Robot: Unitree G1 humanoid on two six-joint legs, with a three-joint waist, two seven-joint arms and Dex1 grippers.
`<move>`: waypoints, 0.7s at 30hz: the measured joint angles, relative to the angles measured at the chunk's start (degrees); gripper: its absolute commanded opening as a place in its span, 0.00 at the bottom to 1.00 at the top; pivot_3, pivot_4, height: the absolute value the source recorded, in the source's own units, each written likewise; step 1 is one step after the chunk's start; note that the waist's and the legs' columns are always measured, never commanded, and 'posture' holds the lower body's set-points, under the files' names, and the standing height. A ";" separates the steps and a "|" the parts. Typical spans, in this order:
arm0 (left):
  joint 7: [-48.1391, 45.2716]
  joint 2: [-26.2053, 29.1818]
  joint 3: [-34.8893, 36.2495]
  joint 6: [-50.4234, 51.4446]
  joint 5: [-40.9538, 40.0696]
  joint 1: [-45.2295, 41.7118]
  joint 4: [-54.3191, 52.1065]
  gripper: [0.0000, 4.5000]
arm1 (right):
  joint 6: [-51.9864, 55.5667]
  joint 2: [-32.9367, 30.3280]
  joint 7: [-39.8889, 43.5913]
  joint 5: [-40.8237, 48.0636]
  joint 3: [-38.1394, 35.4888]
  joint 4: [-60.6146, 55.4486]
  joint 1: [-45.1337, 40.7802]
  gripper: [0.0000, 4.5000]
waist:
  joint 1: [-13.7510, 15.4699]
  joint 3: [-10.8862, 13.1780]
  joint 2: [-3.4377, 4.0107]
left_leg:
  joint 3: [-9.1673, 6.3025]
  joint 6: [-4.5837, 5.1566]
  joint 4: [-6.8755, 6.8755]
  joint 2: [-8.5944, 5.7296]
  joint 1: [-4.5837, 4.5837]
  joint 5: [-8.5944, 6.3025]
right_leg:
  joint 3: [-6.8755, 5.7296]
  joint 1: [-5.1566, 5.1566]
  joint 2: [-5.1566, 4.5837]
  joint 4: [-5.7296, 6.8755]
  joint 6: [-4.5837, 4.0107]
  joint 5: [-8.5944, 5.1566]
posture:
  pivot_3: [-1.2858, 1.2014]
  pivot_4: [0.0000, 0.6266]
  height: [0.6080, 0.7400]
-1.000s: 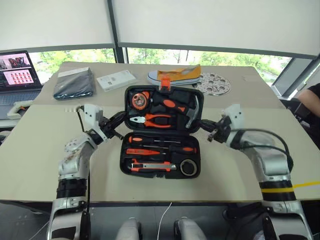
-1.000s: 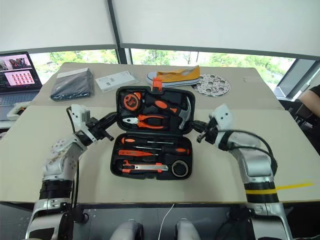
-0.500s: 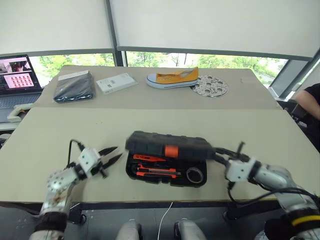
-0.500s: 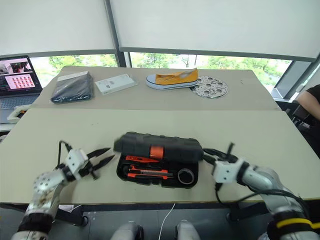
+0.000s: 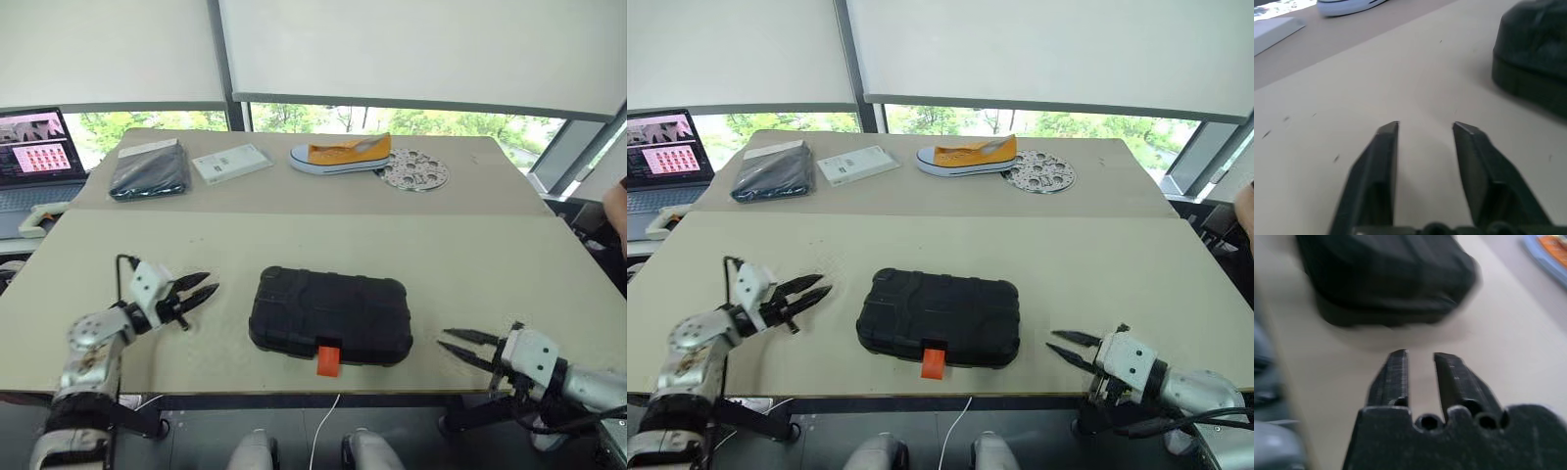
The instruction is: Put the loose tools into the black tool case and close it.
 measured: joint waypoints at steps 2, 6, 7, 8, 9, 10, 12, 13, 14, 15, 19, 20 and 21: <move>-0.13 -0.90 -1.75 0.77 0.63 -3.61 0.92 0.01 | 3.21 -0.28 1.70 0.78 0.85 -3.95 0.26 0.00 | 0.02 -0.02 -0.04 | 0.01 0.00 0.02 -0.01 0.00 0.00 | 0.02 -0.01 0.02 -0.02 0.07 -0.01 | 0.52 0.24 1.00; -1.26 -3.05 -6.12 2.38 3.80 -12.20 7.88 0.01 | 9.04 2.45 2.97 -1.88 6.53 -8.05 -3.07 0.00 | -0.19 -0.05 -0.12 | 0.01 0.00 0.02 -0.04 -0.01 0.00 | 0.07 -0.06 0.10 -0.01 0.09 -0.01 | 0.52 0.24 1.00; -1.40 -3.33 -7.21 2.31 4.96 -13.75 9.92 0.01 | 10.60 2.76 2.97 -2.92 7.86 -8.34 -4.16 0.00 | -0.23 -0.05 -0.12 | 0.01 0.00 0.02 -0.05 -0.04 0.00 | 0.08 -0.10 0.11 -0.02 0.10 0.00 | 0.52 0.24 1.00; -1.83 -3.61 -8.19 2.39 5.97 -15.30 11.87 0.01 | 12.15 3.08 2.92 -4.35 9.16 -8.34 -5.66 0.00 | -0.29 -0.04 -0.13 | 0.01 0.00 0.02 -0.06 -0.10 0.00 | 0.08 -0.15 0.12 -0.02 0.11 0.01 | 0.52 0.24 1.00; -2.71 -4.01 -8.92 2.76 6.70 -17.00 14.11 0.01 | 13.94 4.02 2.59 -5.55 9.98 -8.15 -7.63 0.00 | -0.34 -0.03 -0.16 | 0.01 0.00 0.02 -0.06 -0.12 0.00 | 0.08 -0.15 0.12 -0.03 0.10 0.01 | 0.52 0.24 1.00; -3.36 -4.51 -9.37 3.28 7.03 -18.16 15.48 0.01 | 15.00 4.84 2.61 -6.43 10.56 -8.09 -9.20 0.00 | -0.35 -0.03 -0.16 | 0.02 0.00 0.04 -0.07 -0.16 0.00 | 0.08 -0.18 0.12 -0.03 0.11 0.01 | 0.52 0.24 1.00; -5.58 -4.93 -10.24 4.16 7.30 -19.78 17.77 0.01 | 16.95 6.86 2.08 -7.54 11.20 -7.86 -12.22 0.00 | -0.49 -0.01 -0.19 | 0.01 0.00 0.03 -0.07 -0.17 0.00 | 0.08 -0.18 0.13 -0.03 0.10 0.02 | 0.52 0.24 1.00; -6.60 -4.98 -10.76 4.40 7.57 -20.18 18.33 0.01 | 17.51 7.51 1.76 -8.13 11.28 -7.81 -13.26 0.00 | -0.59 -0.01 -0.19 | 0.01 0.00 0.03 -0.07 -0.18 0.00 | 0.08 -0.18 0.13 -0.03 0.11 0.02 | 0.52 0.24 1.00; -7.68 -4.91 -11.16 4.59 7.89 -20.34 18.75 0.01 | 18.02 8.08 1.56 -8.60 11.33 -7.55 -14.56 0.00 | -0.65 -0.01 -0.19 | 0.01 0.00 0.02 -0.07 -0.16 0.00 | 0.09 -0.17 0.13 -0.03 0.10 0.03 | 0.52 0.24 1.00; -8.96 -4.11 -11.48 4.77 8.67 -20.41 18.79 0.01 | 18.51 9.17 1.45 -9.57 11.53 -6.72 -16.07 0.00 | -0.70 -0.01 -0.22 | 0.00 0.00 0.01 -0.06 -0.15 0.00 | 0.08 -0.17 0.14 -0.03 0.08 0.03 | 0.52 0.24 1.00; -10.80 -2.62 -10.89 5.97 8.62 -19.44 18.26 0.01 | 19.42 12.62 0.59 -11.50 11.90 -3.18 -20.18 0.00 | -0.92 -0.01 -0.25 | 0.01 0.00 0.02 -0.05 -0.13 0.00 | 0.11 -0.17 0.13 -0.03 0.06 0.06 | 0.52 0.24 1.00; -11.28 -2.18 -10.12 6.88 8.11 -18.18 17.07 0.01 | 20.02 14.02 0.28 -12.15 11.92 -0.97 -22.36 0.00 | -1.08 -0.01 -0.25 | 0.03 0.00 0.03 -0.05 -0.11 0.00 | 0.15 -0.17 0.13 -0.02 0.08 0.07 | 0.52 0.24 1.00; -11.65 -2.06 -10.00 7.39 7.70 -17.53 16.64 0.01 | 20.23 14.61 -0.39 -12.64 11.81 0.19 -23.37 0.00 | -1.08 -0.01 -0.25 | 0.02 0.00 0.03 -0.05 -0.11 0.00 | 0.15 -0.17 0.13 -0.01 0.08 0.08 | 0.52 0.24 1.00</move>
